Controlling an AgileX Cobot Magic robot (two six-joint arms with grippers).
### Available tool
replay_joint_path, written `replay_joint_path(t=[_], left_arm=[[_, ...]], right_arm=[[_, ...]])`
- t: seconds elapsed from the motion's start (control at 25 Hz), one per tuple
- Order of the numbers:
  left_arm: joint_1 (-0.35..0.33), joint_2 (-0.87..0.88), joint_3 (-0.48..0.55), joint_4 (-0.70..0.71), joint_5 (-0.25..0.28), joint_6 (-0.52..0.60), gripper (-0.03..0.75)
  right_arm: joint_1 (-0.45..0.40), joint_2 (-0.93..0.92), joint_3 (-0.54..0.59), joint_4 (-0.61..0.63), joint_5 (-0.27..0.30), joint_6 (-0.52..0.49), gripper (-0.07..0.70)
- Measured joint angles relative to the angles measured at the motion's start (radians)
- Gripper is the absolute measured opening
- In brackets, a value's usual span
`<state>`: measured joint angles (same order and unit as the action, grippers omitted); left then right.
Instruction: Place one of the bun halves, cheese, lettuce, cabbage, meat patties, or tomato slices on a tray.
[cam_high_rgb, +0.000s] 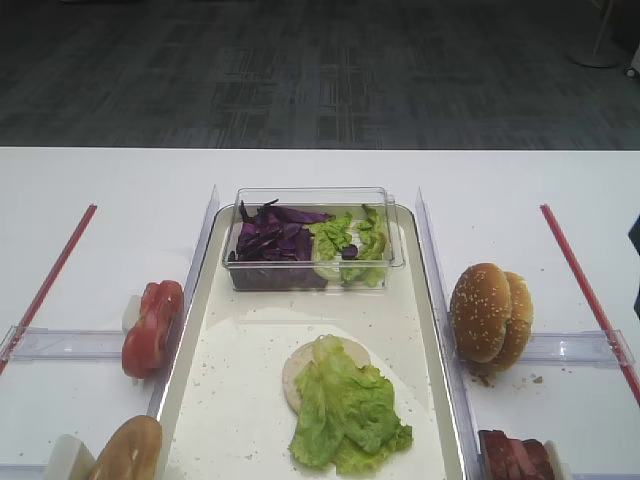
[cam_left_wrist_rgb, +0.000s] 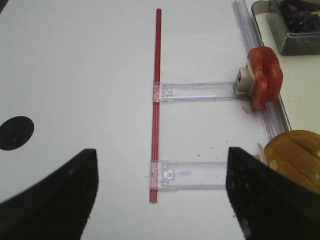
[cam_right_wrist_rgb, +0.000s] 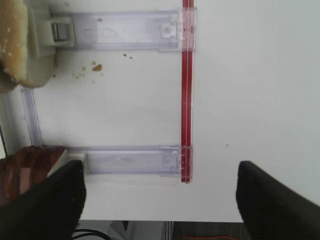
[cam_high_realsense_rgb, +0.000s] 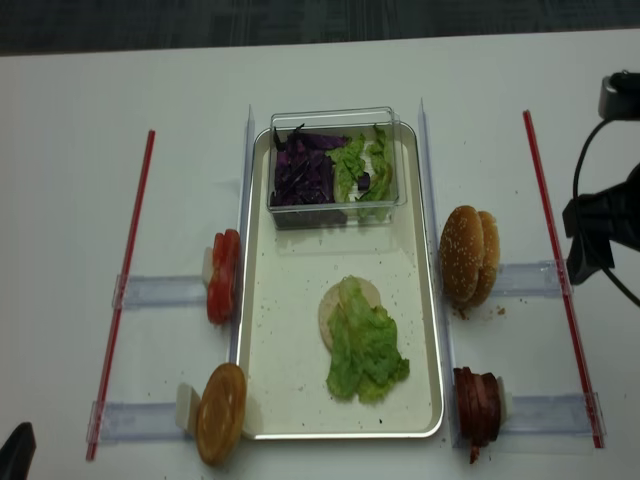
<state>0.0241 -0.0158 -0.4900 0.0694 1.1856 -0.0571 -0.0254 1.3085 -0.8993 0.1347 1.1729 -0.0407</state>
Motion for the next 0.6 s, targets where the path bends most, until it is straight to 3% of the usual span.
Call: replay_joint_path(t=[0.6], left_arm=[[0.0, 0.0, 0.0, 0.0, 0.0, 0.0, 0.491]], right_arm=[[0.0, -0.429, 0.302, -0.009, -0.024, -0.002, 0.629]])
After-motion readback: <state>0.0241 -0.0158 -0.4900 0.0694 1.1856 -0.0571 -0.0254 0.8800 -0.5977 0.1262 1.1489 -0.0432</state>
